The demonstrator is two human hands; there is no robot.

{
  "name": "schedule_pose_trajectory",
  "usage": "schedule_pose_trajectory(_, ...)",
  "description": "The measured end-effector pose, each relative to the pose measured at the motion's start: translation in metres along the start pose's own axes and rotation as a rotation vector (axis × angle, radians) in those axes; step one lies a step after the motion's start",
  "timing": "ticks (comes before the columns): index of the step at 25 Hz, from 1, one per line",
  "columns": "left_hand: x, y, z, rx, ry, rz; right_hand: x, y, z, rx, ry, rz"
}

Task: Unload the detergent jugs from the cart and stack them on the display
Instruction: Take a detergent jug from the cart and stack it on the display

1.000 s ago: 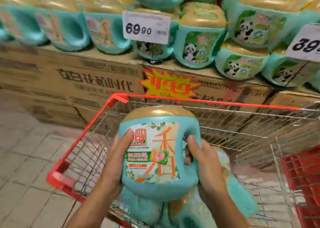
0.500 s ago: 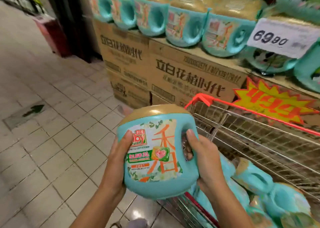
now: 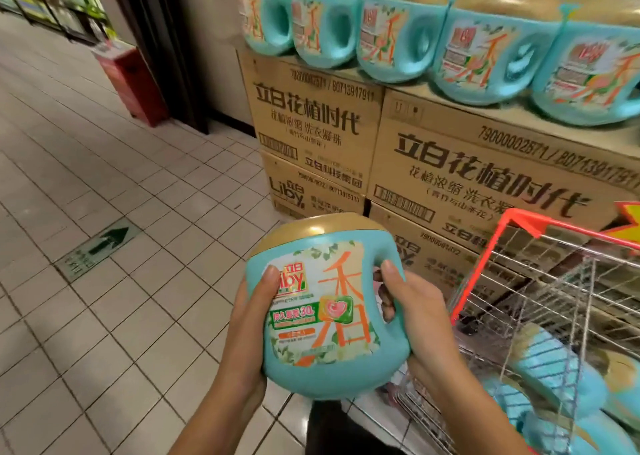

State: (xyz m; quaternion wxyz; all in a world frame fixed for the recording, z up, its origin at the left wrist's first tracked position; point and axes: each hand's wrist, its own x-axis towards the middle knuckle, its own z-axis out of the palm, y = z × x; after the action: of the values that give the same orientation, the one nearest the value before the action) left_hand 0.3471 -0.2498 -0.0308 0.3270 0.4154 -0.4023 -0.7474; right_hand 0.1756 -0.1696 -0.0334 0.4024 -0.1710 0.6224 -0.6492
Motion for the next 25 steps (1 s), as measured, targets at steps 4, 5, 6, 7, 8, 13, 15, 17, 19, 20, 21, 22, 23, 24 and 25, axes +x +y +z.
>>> schedule_pose_trajectory(4, 0.076, 0.035, 0.008, 0.006, -0.051, 0.023, 0.065, -0.026, 0.028, 0.089, 0.013, -0.043)
schedule_pose_trajectory(5, 0.096, 0.045, 0.012, -0.003, -0.068, 0.038, 0.081, -0.033, 0.033, 0.111, 0.011, -0.067)
schedule_pose_trajectory(6, 0.116, 0.057, 0.017, -0.013, -0.091, 0.049, 0.099, -0.042, 0.037, 0.128, 0.024, -0.087)
schedule_pose_trajectory(7, 0.133, 0.070, 0.023, -0.019, -0.115, 0.057, 0.114, -0.052, 0.041, 0.140, 0.041, -0.105)
schedule_pose_trajectory(8, 0.149, 0.082, 0.029, -0.020, -0.144, 0.070, 0.128, -0.063, 0.044, 0.149, 0.050, -0.126)
schedule_pose_trajectory(13, 0.214, 0.140, 0.072, -0.008, -0.324, 0.133, 0.180, -0.125, 0.049, 0.146, 0.159, -0.271)
schedule_pose_trajectory(15, 0.234, 0.164, 0.092, 0.005, -0.435, 0.153, 0.195, -0.147, 0.045, 0.143, 0.201, -0.362)
schedule_pose_trajectory(17, 0.256, 0.189, 0.115, 0.049, -0.566, 0.191, 0.210, -0.171, 0.040, 0.148, 0.256, -0.444)
schedule_pose_trajectory(19, 0.277, 0.213, 0.139, 0.108, -0.678, 0.238, 0.222, -0.196, 0.038, 0.157, 0.308, -0.521)
schedule_pose_trajectory(20, 0.287, 0.224, 0.151, 0.142, -0.736, 0.260, 0.227, -0.207, 0.036, 0.151, 0.334, -0.552)
schedule_pose_trajectory(21, 0.298, 0.236, 0.165, 0.185, -0.801, 0.287, 0.234, -0.219, 0.033, 0.148, 0.370, -0.588)
schedule_pose_trajectory(22, 0.308, 0.248, 0.178, 0.228, -0.852, 0.321, 0.239, -0.231, 0.028, 0.140, 0.403, -0.625)
schedule_pose_trajectory(23, 0.319, 0.259, 0.191, 0.271, -0.891, 0.360, 0.244, -0.244, 0.025, 0.130, 0.436, -0.665)
schedule_pose_trajectory(24, 0.328, 0.270, 0.205, 0.320, -0.937, 0.394, 0.249, -0.256, 0.020, 0.123, 0.480, -0.713)
schedule_pose_trajectory(25, 0.336, 0.281, 0.220, 0.367, -0.996, 0.420, 0.254, -0.268, 0.015, 0.116, 0.526, -0.763)
